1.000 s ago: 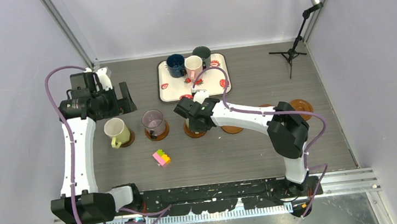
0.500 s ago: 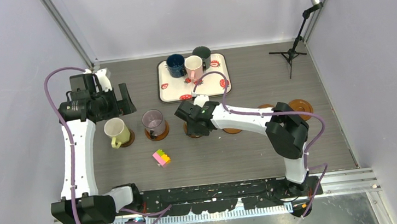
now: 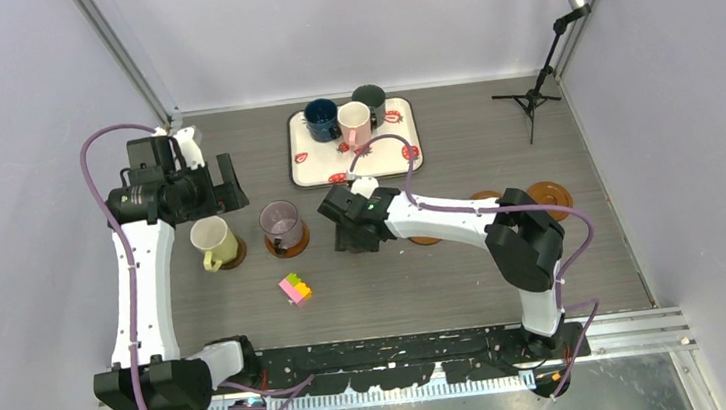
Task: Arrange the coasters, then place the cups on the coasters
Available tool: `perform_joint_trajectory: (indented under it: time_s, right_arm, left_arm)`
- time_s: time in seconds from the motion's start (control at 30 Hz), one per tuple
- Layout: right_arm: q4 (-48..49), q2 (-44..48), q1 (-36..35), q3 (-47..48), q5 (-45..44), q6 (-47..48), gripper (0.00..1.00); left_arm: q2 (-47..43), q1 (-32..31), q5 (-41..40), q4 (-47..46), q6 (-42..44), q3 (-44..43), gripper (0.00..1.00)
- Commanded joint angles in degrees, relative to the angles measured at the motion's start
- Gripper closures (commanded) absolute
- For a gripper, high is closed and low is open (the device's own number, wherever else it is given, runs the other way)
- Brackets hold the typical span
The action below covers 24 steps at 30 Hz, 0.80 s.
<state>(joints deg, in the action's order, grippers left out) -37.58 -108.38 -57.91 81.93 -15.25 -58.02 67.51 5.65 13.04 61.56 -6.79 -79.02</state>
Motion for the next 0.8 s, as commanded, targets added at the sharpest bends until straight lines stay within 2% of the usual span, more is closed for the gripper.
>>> perform_joint_trajectory:
  time_s: [0.0, 0.03, 0.17, 0.2, 0.43, 0.63, 0.77]
  right_arm:
    - [1.73, 3.43, -0.52, 0.34, 0.34, 0.13, 0.5]
    - [1.72, 3.6, -0.54, 0.33, 0.31, 0.53, 0.49]
    - [0.17, 4.78, -0.18, 0.94, -0.25, 4.28, 0.19]
    - [-0.87, 5.1, 0.0, 1.36, -0.01, 5.04, 0.16]
    - [-4.73, 8.31, 2.84, 4.01, 6.14, 13.5, 0.14]
    - [-6.87, 12.06, 11.36, 5.2, 20.36, 23.66, 0.14]
    - [-7.75, 14.79, 18.16, 6.43, 20.93, 28.8, 0.14]
  left_arm:
    - [-1.4, 0.38, -0.13, 0.4, 1.12, -0.29, 0.0]
    - [-1.34, 0.36, -0.2, 0.4, 1.13, -0.27, 0.0]
    - [-1.07, 0.33, 0.46, 0.49, 1.78, -0.42, 0.0]
    - [-0.91, 0.33, 0.66, 0.53, 1.92, -0.5, 0.0]
    - [1.55, 0.29, 4.17, -0.14, 3.52, -2.5, 0.0]
    - [7.24, 0.15, 7.46, -0.43, 4.58, -7.55, 0.0]
    - [10.0, 0.02, 8.35, -1.35, 4.35, -9.16, 0.0]
